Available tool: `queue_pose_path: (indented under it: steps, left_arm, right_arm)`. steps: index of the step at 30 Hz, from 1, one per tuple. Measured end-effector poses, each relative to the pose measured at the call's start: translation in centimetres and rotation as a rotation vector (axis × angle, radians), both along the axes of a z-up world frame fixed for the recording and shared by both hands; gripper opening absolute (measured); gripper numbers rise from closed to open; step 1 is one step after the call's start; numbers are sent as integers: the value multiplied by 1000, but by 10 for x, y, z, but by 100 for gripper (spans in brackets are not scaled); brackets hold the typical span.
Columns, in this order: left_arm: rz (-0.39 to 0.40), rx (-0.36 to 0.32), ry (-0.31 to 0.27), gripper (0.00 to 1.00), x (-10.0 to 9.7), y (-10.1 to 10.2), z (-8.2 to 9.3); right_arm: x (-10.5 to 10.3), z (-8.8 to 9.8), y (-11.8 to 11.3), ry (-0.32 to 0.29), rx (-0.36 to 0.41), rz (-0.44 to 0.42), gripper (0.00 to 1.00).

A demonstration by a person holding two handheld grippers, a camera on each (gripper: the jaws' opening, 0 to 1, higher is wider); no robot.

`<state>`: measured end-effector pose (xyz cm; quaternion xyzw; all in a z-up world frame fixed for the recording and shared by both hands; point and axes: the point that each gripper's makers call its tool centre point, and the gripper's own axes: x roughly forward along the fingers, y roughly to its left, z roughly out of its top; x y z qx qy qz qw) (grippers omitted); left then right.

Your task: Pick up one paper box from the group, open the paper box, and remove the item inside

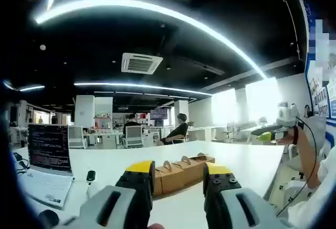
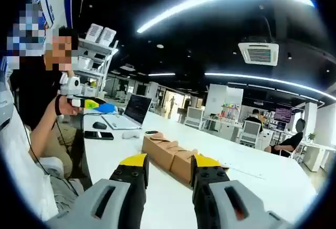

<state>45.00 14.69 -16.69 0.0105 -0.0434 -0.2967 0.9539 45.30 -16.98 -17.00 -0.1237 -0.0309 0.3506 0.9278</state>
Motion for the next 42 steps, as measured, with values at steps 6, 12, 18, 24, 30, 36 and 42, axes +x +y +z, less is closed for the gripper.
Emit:
queue_pose_path:
  steps: [6,12,18,24,30,36,42]
  left_arm:
    - [3,4,2,38,1,1,-1]
    - [7,3,1,38,2,2,-1]
    - [4,4,-3,37,0,1,0]
    - [8,10,0,37,1,1,-2]
    - [6,25,-11,33,0,-2,-1]
    - [142,94,-50,33,8,19,1]
    - [94,35,-72,34,0,17,11]
  right_arm:
    - [0,-1,0,1,0,1,33]
    - [1,-2,1,3,-4,4,32]
    - [2,-3,2,6,-6,5,32]
    - [-1,-1,2,-2,-8,8,32]
    - [0,1,0,-4,-6,3,32]
    - [0,-2,2,1,-14,7,32]
    - [-2,1,4,-7,-14,12,32]
